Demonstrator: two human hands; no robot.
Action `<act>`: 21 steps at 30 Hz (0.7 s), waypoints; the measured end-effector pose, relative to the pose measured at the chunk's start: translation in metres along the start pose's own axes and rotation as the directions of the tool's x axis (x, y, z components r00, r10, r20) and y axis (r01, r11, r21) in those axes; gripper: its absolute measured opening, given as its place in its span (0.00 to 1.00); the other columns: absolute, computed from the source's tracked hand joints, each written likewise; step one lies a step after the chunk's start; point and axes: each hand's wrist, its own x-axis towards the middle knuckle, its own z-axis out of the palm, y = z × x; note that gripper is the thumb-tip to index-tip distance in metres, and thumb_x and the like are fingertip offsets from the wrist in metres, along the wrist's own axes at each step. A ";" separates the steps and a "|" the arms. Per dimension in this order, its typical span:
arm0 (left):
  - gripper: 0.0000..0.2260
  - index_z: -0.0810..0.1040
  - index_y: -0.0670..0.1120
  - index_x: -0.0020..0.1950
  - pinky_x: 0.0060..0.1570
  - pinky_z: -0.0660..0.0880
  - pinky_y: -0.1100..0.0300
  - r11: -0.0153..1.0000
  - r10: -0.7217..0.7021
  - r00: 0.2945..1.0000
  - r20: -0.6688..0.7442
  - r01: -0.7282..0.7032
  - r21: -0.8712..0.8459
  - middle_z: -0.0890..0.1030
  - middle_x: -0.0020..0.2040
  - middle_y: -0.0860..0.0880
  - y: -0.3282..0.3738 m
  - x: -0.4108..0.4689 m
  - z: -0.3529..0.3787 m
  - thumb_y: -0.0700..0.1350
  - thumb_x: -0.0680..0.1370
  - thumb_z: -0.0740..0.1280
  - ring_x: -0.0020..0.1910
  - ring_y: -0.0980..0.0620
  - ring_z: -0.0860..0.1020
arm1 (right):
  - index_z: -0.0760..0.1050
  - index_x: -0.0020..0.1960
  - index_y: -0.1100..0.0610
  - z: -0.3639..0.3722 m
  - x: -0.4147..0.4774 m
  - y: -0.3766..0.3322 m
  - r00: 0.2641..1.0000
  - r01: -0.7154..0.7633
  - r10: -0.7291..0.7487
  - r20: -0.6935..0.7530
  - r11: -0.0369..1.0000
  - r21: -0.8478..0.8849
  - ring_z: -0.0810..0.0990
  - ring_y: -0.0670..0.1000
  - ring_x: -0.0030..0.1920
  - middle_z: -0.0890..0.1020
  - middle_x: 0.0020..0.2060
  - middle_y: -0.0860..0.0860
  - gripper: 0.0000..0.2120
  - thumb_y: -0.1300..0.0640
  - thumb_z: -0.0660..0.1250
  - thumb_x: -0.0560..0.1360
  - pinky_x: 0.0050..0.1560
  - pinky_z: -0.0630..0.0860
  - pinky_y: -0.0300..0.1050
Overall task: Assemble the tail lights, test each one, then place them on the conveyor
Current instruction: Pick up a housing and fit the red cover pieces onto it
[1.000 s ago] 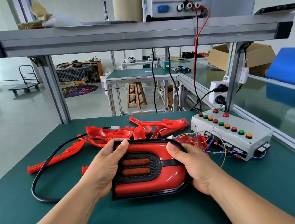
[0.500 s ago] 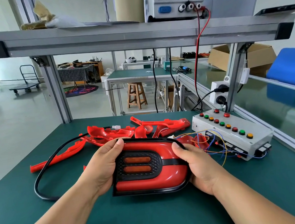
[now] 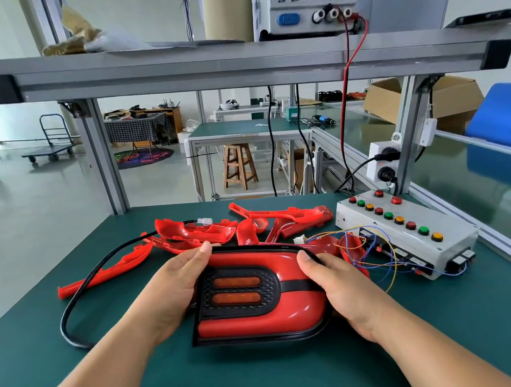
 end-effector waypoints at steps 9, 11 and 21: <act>0.19 0.70 0.42 0.71 0.65 0.66 0.46 0.471 0.420 0.701 -0.576 0.374 0.799 0.73 0.67 0.35 0.022 0.027 -0.115 0.41 0.80 0.60 0.66 0.34 0.70 | 0.80 0.54 0.51 -0.003 -0.002 -0.005 0.999 -0.019 0.021 0.025 0.997 -0.072 0.84 0.52 0.52 0.86 0.50 0.49 0.17 0.39 0.65 0.76 0.60 0.78 0.57; 0.16 0.70 0.40 0.68 0.65 0.65 0.45 0.377 0.319 0.726 -0.609 0.492 0.785 0.73 0.67 0.34 0.015 0.028 -0.122 0.41 0.81 0.59 0.65 0.34 0.70 | 0.80 0.54 0.50 -0.004 -0.003 -0.007 0.999 -0.024 0.027 0.040 0.998 -0.066 0.84 0.52 0.51 0.86 0.49 0.49 0.16 0.40 0.65 0.77 0.60 0.78 0.57; 0.12 0.80 0.49 0.57 0.52 0.69 0.48 0.422 0.406 0.652 -0.640 0.487 0.764 0.80 0.58 0.40 0.013 0.029 -0.126 0.52 0.81 0.61 0.53 0.38 0.74 | 0.79 0.54 0.49 -0.007 -0.008 -0.012 0.999 0.013 -0.005 0.036 0.977 -0.211 0.83 0.48 0.51 0.85 0.50 0.46 0.24 0.31 0.62 0.70 0.58 0.79 0.51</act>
